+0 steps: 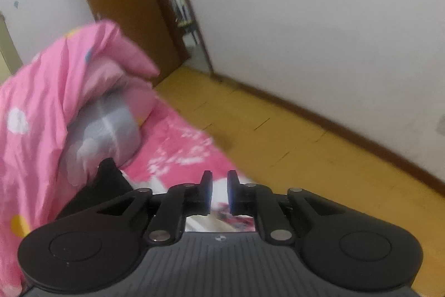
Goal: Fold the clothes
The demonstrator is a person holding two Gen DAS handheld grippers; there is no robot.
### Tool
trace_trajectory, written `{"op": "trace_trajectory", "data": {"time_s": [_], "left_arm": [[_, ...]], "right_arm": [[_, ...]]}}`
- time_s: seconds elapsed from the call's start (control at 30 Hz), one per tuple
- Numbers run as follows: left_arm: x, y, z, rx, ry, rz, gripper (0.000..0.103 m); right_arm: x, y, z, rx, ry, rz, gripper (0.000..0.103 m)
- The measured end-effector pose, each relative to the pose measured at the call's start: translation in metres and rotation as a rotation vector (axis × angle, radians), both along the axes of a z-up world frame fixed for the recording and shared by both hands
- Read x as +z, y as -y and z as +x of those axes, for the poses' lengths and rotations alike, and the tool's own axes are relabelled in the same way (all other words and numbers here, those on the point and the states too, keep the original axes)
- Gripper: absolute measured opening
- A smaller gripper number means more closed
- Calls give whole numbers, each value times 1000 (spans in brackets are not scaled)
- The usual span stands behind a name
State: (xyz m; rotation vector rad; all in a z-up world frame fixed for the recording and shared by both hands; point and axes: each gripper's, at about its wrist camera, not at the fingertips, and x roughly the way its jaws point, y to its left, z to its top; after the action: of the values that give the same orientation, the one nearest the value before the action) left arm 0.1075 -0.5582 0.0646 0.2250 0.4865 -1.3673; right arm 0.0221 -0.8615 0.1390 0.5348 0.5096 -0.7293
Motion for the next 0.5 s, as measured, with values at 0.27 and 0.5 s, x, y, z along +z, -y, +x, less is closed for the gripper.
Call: {"op": "trace_trajectory", "data": {"time_s": [0.27,0.5], "left_arm": [[83,-94,-58,157,166,-146,103],[126,-180,-116,247,156,-134,103]], "right_arm": [[50,-149,-175,96,62,-209,96],[43,-288,-236,118,192,-249,103]]}}
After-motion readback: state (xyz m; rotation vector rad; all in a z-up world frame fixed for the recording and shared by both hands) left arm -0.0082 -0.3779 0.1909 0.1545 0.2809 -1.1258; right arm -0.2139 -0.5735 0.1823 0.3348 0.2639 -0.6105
